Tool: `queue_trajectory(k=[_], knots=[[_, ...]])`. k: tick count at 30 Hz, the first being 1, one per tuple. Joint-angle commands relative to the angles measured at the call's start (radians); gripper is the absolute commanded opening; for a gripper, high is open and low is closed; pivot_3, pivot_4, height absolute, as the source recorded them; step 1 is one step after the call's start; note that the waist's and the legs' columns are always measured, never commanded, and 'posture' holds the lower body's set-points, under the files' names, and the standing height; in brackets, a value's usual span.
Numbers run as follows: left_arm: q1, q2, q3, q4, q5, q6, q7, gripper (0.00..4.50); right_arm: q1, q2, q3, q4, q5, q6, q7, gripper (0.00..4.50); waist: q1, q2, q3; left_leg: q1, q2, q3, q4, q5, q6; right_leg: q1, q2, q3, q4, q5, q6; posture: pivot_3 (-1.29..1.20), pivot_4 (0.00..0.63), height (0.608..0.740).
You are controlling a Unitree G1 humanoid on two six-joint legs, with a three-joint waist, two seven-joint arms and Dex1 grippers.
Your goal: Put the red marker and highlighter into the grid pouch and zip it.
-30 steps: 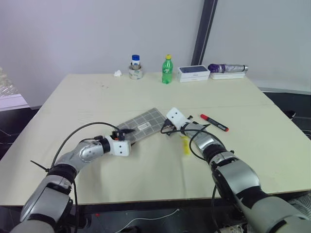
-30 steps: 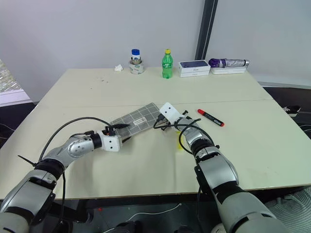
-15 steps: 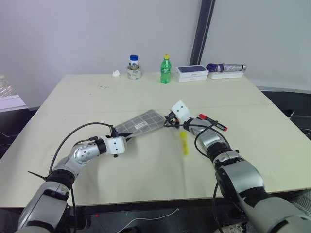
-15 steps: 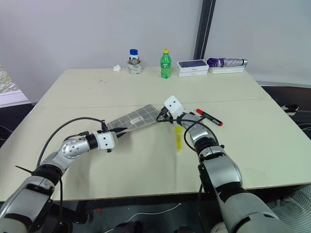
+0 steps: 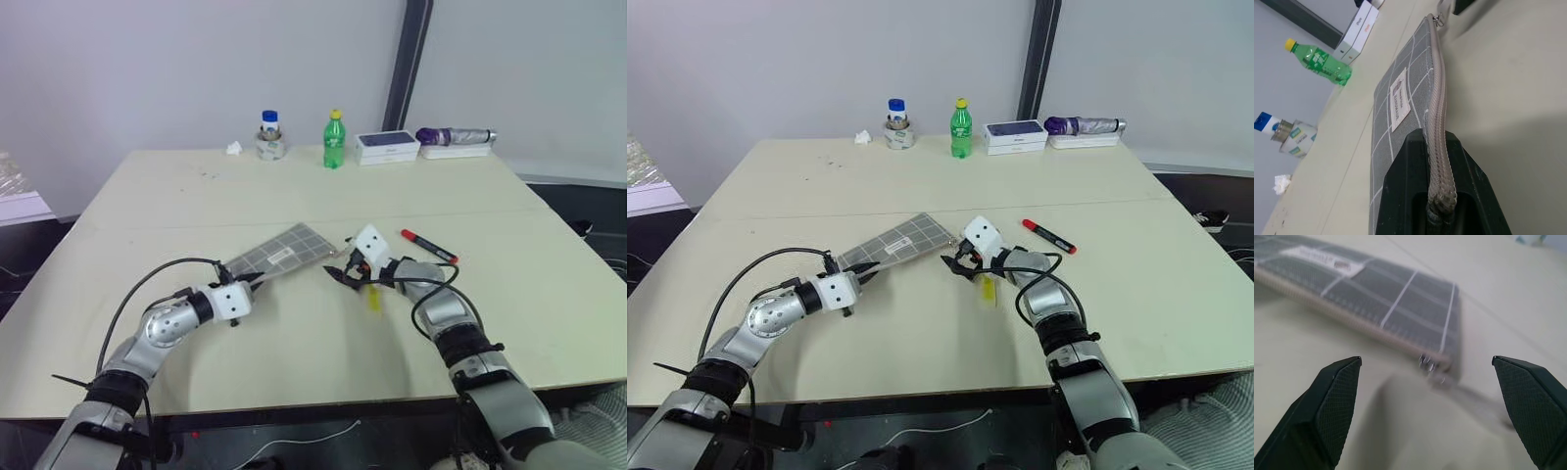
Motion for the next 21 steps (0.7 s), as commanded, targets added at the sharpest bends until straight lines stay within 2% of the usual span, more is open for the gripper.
queue_trajectory(k=[1, 11, 14, 21], knots=[[0.006, 0.031, 0.023, -0.046, 0.010, -0.024, 0.015, 0.00, -0.040, -0.003, 0.019, 0.031, -0.037, -0.036, -0.052, 4.44, 0.000, 0.000, 0.000, 0.000, 0.000, 0.000, 0.000, 0.000, 0.000, 0.000, 0.000, 0.000, 0.000, 0.000, 0.000, 0.00, 0.150, 0.740], [0.054, 0.029, 0.030, -0.096, 0.036, -0.011, 0.070, 0.00, -0.149, 0.026, 0.065, 0.272, -0.110, -0.090, -0.141, 4.44, 0.001, 0.000, 0.000, 0.000, 0.000, 0.000, 0.000, 0.000, 0.000, 0.000, 0.000, 0.000, 0.000, 0.000, 0.000, 0.00, 0.150, 0.740], [0.063, 0.031, 0.029, -0.105, 0.038, -0.008, 0.075, 0.00, -0.171, 0.035, 0.061, 0.324, -0.111, -0.110, -0.168, 3.59, 0.001, 0.000, 0.000, 0.000, 0.000, 0.000, 0.000, 0.000, 0.000, 0.000, 0.000, 0.000, 0.000, 0.000, 0.000, 0.00, 0.150, 0.740], [0.074, 0.037, 0.036, -0.117, 0.039, -0.001, 0.088, 0.00, -0.160, 0.027, 0.073, 0.324, -0.120, -0.132, -0.164, 0.04, 0.001, 0.000, 0.000, 0.000, 0.000, 0.000, 0.000, 0.000, 0.000, 0.000, 0.000, 0.000, 0.000, 0.000, 0.000, 0.00, 0.150, 0.740]])
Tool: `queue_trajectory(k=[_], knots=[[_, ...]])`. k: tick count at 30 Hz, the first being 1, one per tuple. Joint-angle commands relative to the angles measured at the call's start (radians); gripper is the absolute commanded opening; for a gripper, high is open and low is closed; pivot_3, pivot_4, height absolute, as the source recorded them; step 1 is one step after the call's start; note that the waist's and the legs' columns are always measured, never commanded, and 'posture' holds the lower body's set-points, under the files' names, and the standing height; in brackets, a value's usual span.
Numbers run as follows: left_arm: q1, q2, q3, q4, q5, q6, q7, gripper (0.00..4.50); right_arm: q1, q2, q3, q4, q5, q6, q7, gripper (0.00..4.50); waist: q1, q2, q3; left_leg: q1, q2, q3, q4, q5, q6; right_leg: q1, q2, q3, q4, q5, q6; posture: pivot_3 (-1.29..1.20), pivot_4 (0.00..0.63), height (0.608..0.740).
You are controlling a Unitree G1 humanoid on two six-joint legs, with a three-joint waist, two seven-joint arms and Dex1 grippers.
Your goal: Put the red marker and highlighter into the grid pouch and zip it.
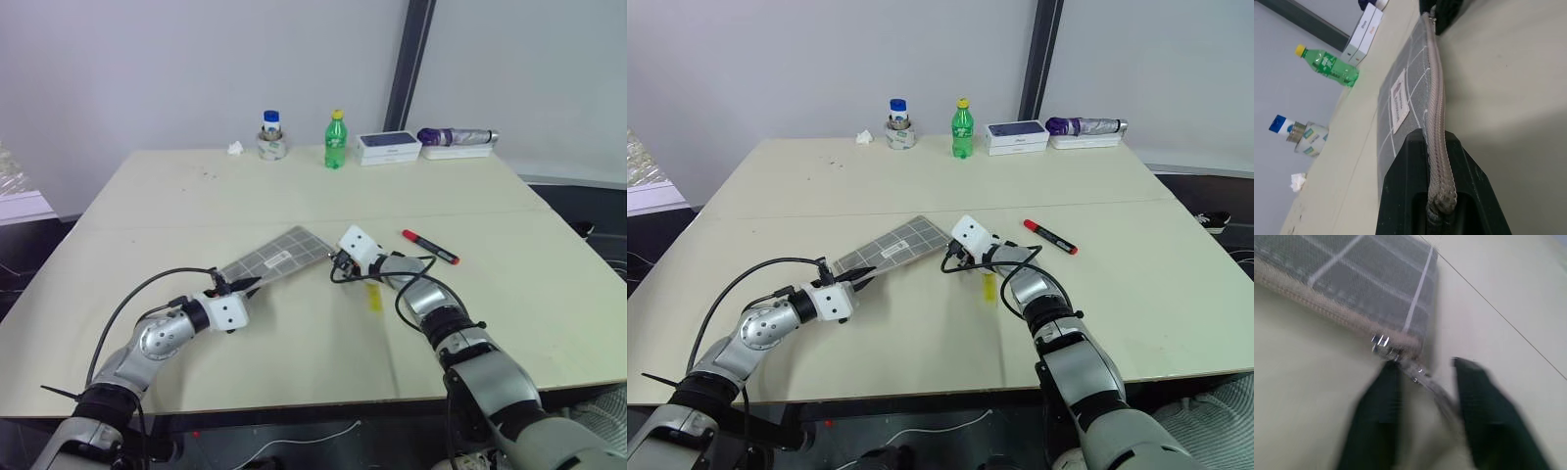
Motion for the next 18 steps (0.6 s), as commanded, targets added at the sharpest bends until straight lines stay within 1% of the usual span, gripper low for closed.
queue_trajectory(k=[1, 3, 8, 11, 14, 18], knots=[[0.003, 0.013, 0.027, -0.030, -0.005, -0.004, 0.016, 0.00, -0.004, -0.018, 0.000, -0.015, -0.010, -0.016, -0.006, 0.04, 0.000, 0.000, 0.000, 0.000, 0.000, 0.000, 0.000, 0.000, 0.000, 0.000, 0.000, 0.000, 0.000, 0.000, 0.000, 0.00, 0.150, 0.740], [0.003, 0.013, 0.029, -0.025, -0.004, 0.000, 0.022, 0.00, 0.011, -0.028, 0.000, -0.051, -0.011, -0.010, 0.002, 0.04, 0.000, 0.000, 0.000, 0.000, 0.000, 0.000, 0.000, 0.000, 0.000, 0.000, 0.000, 0.000, 0.000, 0.000, 0.000, 0.00, 0.150, 0.740], [-0.007, 0.002, 0.023, -0.012, 0.003, 0.006, 0.035, 0.00, 0.081, -0.027, 0.003, -0.245, 0.002, 0.075, 0.035, 0.04, 0.001, 0.000, 0.000, 0.000, 0.000, 0.000, 0.000, 0.000, 0.000, 0.000, 0.000, 0.000, 0.000, 0.000, 0.000, 0.00, 0.150, 0.740], [-0.019, -0.021, 0.017, -0.015, 0.006, 0.019, 0.048, 0.00, 0.147, 0.017, 0.018, -0.420, 0.022, 0.176, 0.057, 0.04, 0.001, 0.000, 0.000, 0.000, 0.000, 0.000, 0.000, 0.000, 0.000, 0.000, 0.000, 0.000, 0.000, 0.000, 0.000, 0.00, 0.150, 0.740], [-0.031, -0.038, 0.013, -0.010, 0.016, 0.026, 0.060, 0.00, 0.191, 0.070, 0.039, -0.550, 0.028, 0.268, 0.058, 0.04, 0.001, 0.000, 0.000, 0.000, 0.000, 0.000, 0.000, 0.000, 0.000, -0.001, 0.000, 0.000, 0.001, 0.000, 0.000, 0.00, 0.150, 0.740], [-0.050, -0.058, 0.009, 0.002, 0.032, 0.037, 0.076, 0.00, 0.213, 0.115, 0.081, -0.633, 0.020, 0.317, 0.067, 0.04, 0.001, 0.000, 0.000, 0.000, -0.001, 0.000, 0.000, 0.000, 0.000, -0.001, 0.000, 0.000, 0.001, 0.000, 0.000, 0.00, 0.150, 0.740]])
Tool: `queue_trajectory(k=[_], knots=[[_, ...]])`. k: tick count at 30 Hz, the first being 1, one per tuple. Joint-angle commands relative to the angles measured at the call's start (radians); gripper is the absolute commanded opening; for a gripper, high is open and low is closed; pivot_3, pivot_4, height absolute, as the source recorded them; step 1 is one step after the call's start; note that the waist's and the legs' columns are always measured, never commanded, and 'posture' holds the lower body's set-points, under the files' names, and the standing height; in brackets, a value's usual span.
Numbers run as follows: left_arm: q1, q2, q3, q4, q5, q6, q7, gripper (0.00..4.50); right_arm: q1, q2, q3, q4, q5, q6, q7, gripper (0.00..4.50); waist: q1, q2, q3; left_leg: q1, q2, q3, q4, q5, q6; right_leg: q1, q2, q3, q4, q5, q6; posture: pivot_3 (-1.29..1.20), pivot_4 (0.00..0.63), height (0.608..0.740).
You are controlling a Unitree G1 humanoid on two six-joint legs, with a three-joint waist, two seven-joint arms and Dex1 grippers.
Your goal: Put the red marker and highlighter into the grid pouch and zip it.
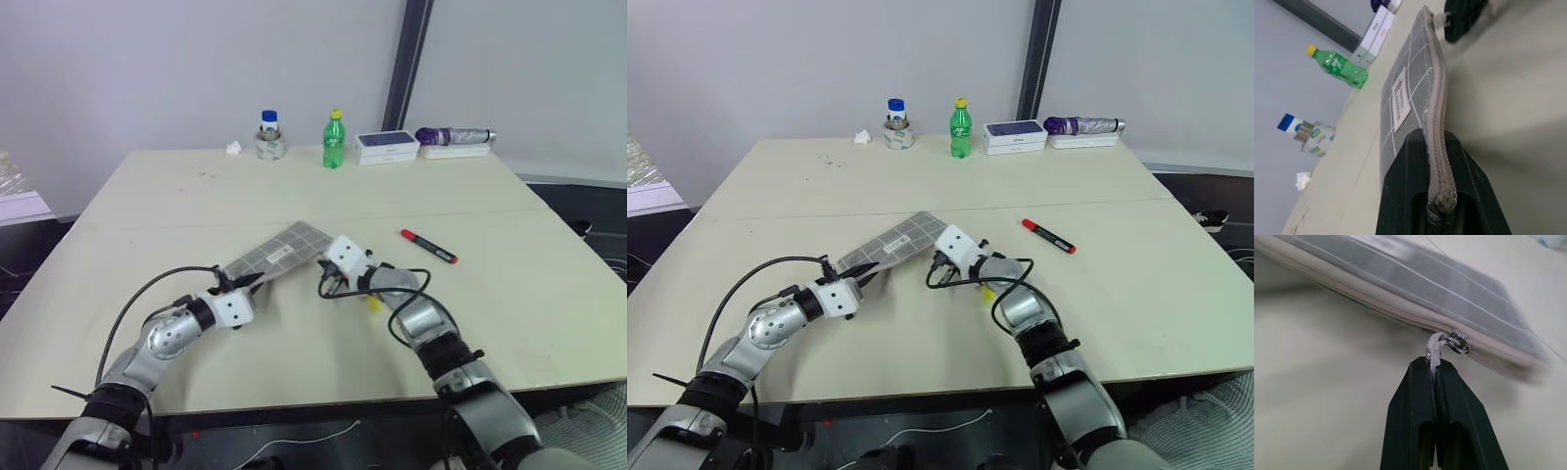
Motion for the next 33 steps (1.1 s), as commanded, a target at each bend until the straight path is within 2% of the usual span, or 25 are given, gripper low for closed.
queue_trajectory(k=[1, 10, 14, 18, 21, 28, 29, 33], knots=[[-0.024, -0.012, 0.006, -0.001, 0.010, 0.010, 0.024, 0.00, -0.006, 0.033, 0.034, -0.110, 0.018, 0.021, 0.020, 0.04, 0.001, 0.000, 0.000, 0.000, 0.000, 0.000, 0.000, 0.000, 0.000, 0.000, 0.000, 0.000, 0.000, 0.000, 0.000, 0.00, 0.150, 0.740], [-0.087, -0.032, -0.007, 0.064, 0.020, -0.008, 0.025, 0.00, -0.005, 0.029, 0.180, -0.147, 0.003, -0.107, 0.163, 0.04, 0.001, 0.000, 0.000, 0.000, -0.001, 0.000, 0.001, 0.000, 0.000, 0.000, 0.001, 0.000, 0.000, 0.000, 0.000, 0.00, 0.150, 0.740], [-0.102, -0.035, -0.015, 0.084, 0.024, -0.023, 0.029, 0.00, -0.014, 0.048, 0.198, -0.132, -0.005, -0.125, 0.161, 0.04, 0.001, -0.001, 0.000, 0.000, -0.001, 0.000, 0.000, 0.000, 0.000, 0.000, 0.001, 0.000, 0.000, 0.000, 0.000, 0.00, 0.150, 0.740], [-0.096, -0.029, -0.016, 0.083, 0.036, -0.028, 0.042, 0.00, -0.028, 0.033, 0.151, -0.101, 0.008, -0.128, 0.138, 0.04, 0.001, -0.001, 0.000, 0.000, -0.001, 0.000, 0.000, 0.000, 0.000, 0.000, 0.001, 0.000, 0.000, 0.000, 0.000, 0.00, 0.150, 0.740], [-0.079, -0.026, -0.010, 0.077, 0.024, -0.023, 0.032, 0.00, -0.014, 0.003, 0.108, -0.112, 0.053, -0.116, 0.169, 0.86, 0.003, -0.001, 0.000, 0.000, -0.001, 0.000, 0.001, 0.000, 0.000, 0.000, 0.001, 0.000, 0.000, 0.000, 0.000, 0.00, 0.150, 0.740], [-0.069, -0.016, -0.012, 0.069, 0.068, -0.033, 0.078, 0.00, 0.058, -0.105, 0.068, -0.218, 0.087, -0.082, 0.216, 4.20, 0.004, -0.001, 0.000, 0.000, -0.001, 0.000, 0.001, 0.000, 0.000, 0.000, 0.000, 0.000, 0.000, 0.000, 0.000, 0.00, 0.150, 0.740], [-0.070, -0.015, -0.012, 0.069, 0.076, -0.035, 0.090, 0.00, 0.071, -0.120, 0.058, -0.241, 0.092, -0.072, 0.215, 4.42, 0.003, -0.001, 0.000, 0.000, -0.001, 0.000, 0.001, 0.000, 0.000, 0.000, 0.000, 0.000, 0.000, 0.000, 0.000, 0.00, 0.150, 0.740], [-0.067, -0.008, -0.014, 0.066, 0.086, -0.045, 0.108, 0.00, 0.173, -0.160, -0.042, -0.348, 0.157, -0.054, 0.173, 4.42, 0.004, -0.001, 0.000, 0.000, -0.001, 0.000, 0.000, 0.000, 0.000, 0.000, 0.000, 0.000, -0.001, 0.000, 0.000, 0.00, 0.150, 0.740]])
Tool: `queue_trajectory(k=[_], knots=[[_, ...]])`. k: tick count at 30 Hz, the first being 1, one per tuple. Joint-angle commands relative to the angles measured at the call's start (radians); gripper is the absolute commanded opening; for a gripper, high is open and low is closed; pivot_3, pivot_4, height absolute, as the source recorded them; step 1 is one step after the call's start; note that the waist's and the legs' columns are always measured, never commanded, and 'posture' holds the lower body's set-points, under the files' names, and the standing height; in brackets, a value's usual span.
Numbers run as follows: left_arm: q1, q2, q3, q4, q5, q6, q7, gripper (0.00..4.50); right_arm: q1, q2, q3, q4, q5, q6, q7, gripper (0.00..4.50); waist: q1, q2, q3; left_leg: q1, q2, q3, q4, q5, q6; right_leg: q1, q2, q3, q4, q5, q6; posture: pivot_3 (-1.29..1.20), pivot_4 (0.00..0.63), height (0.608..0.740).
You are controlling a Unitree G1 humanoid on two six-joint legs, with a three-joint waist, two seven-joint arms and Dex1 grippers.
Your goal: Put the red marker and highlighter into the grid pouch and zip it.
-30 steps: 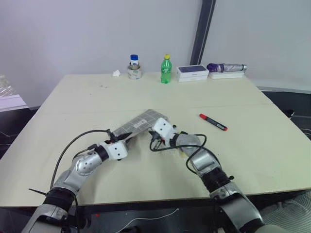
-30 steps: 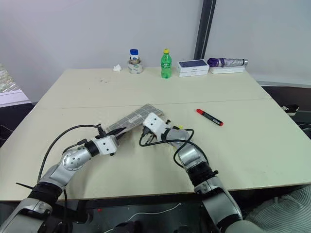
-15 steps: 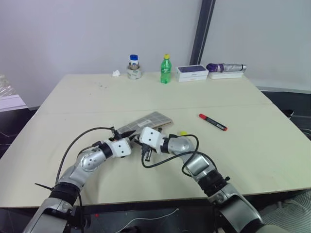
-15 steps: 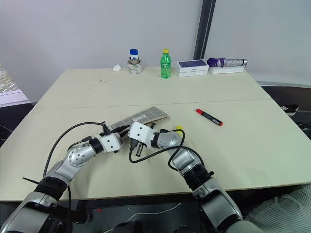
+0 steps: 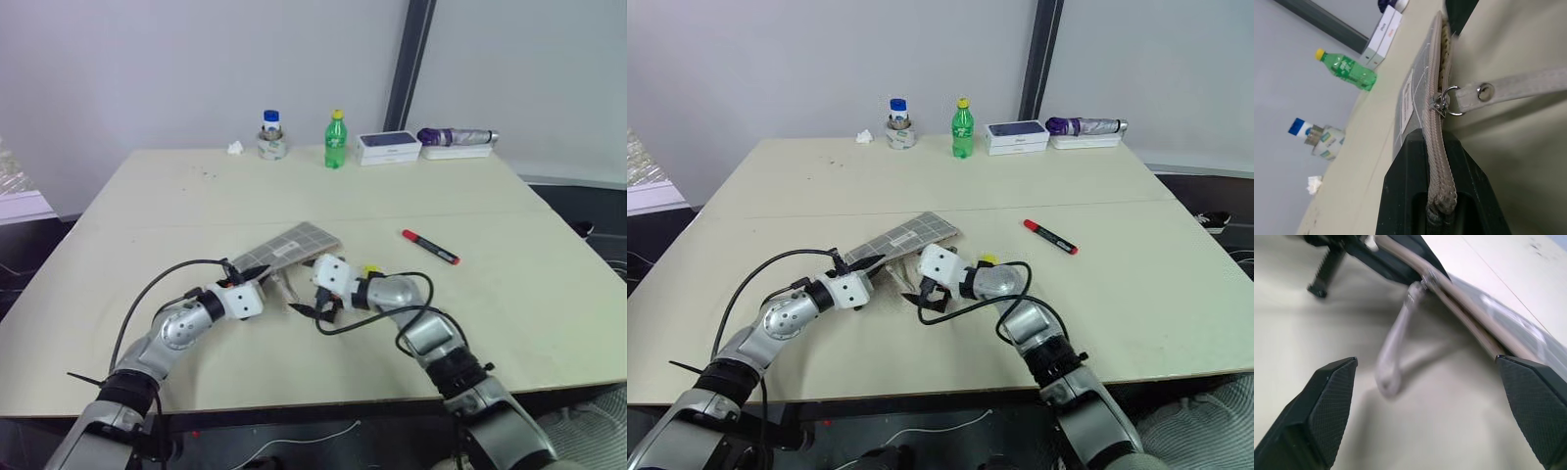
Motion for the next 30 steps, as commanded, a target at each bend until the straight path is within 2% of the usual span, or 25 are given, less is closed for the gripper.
queue_trajectory(k=[1, 6, 11, 14, 18, 21, 24, 28, 30], knots=[[0.004, 0.018, 0.011, -0.025, 0.009, -0.026, 0.026, 0.00, 0.084, -0.027, -0.119, -0.142, 0.071, 0.025, -0.057, 4.42, 0.001, 0.000, 0.000, 0.000, 0.000, 0.000, 0.000, 0.000, 0.000, 0.000, 0.000, 0.000, 0.000, 0.000, 0.000, 0.00, 0.150, 0.740], [0.023, 0.026, 0.009, -0.030, 0.012, -0.040, 0.036, 0.00, 0.272, -0.039, -0.273, -0.344, 0.085, 0.222, -0.222, 4.42, 0.005, 0.000, 0.000, 0.000, 0.001, 0.000, 0.000, 0.000, 0.000, 0.002, -0.001, 0.000, -0.002, 0.000, 0.000, 0.00, 0.150, 0.740], [0.019, 0.025, -0.002, -0.016, 0.014, -0.052, 0.035, 0.00, 0.406, 0.006, -0.297, -0.500, 0.082, 0.417, -0.334, 4.42, 0.000, 0.000, 0.000, 0.001, 0.001, 0.000, -0.001, 0.000, 0.000, 0.001, 0.001, 0.000, -0.001, 0.000, 0.000, 0.00, 0.150, 0.740], [0.011, 0.021, -0.006, -0.006, 0.011, -0.054, 0.029, 0.00, 0.404, 0.080, -0.306, -0.565, 0.132, 0.583, -0.391, 4.42, 0.000, 0.000, 0.000, 0.001, 0.001, 0.000, 0.000, 0.000, 0.000, 0.002, 0.001, 0.000, -0.001, 0.000, 0.000, 0.00, 0.150, 0.740], [0.003, 0.016, -0.010, 0.005, 0.002, -0.054, 0.024, 0.00, 0.387, 0.134, -0.310, -0.592, 0.172, 0.684, -0.429, 4.42, 0.002, 0.000, 0.000, 0.000, 0.001, 0.000, 0.000, 0.000, 0.000, 0.002, 0.001, 0.000, -0.002, 0.000, 0.000, 0.00, 0.150, 0.740], [-0.002, 0.013, -0.015, 0.007, 0.007, -0.056, 0.023, 0.00, 0.371, 0.129, -0.276, -0.568, 0.145, 0.701, -0.464, 4.42, 0.003, -0.001, 0.000, 0.000, 0.000, 0.000, 0.000, 0.000, 0.000, 0.002, 0.001, 0.000, -0.002, 0.000, 0.000, 0.00, 0.150, 0.740], [0.000, 0.013, -0.016, 0.002, 0.011, -0.056, 0.026, 0.00, 0.358, 0.079, -0.218, -0.535, 0.078, 0.692, -0.498, 4.42, 0.002, 0.000, 0.000, 0.000, 0.000, -0.001, 0.000, 0.000, 0.000, 0.002, 0.001, 0.000, -0.002, 0.000, 0.000, 0.00, 0.150, 0.740], [0.008, 0.016, -0.012, -0.011, 0.012, -0.047, 0.030, 0.00, 0.350, 0.110, -0.242, -0.505, 0.122, 0.815, -0.517, 4.42, 0.001, -0.002, -0.001, 0.001, 0.000, -0.001, 0.000, 0.000, 0.000, 0.002, 0.001, 0.000, -0.002, 0.000, 0.000, 0.00, 0.150, 0.740], [0.010, 0.016, -0.012, -0.014, 0.013, -0.045, 0.032, 0.00, 0.353, 0.101, -0.228, -0.498, 0.126, 0.813, -0.506, 3.91, 0.001, -0.004, -0.002, 0.001, 0.001, -0.001, 0.000, 0.000, 0.000, 0.002, 0.001, 0.000, -0.002, 0.000, 0.000, 0.00, 0.150, 0.740]])
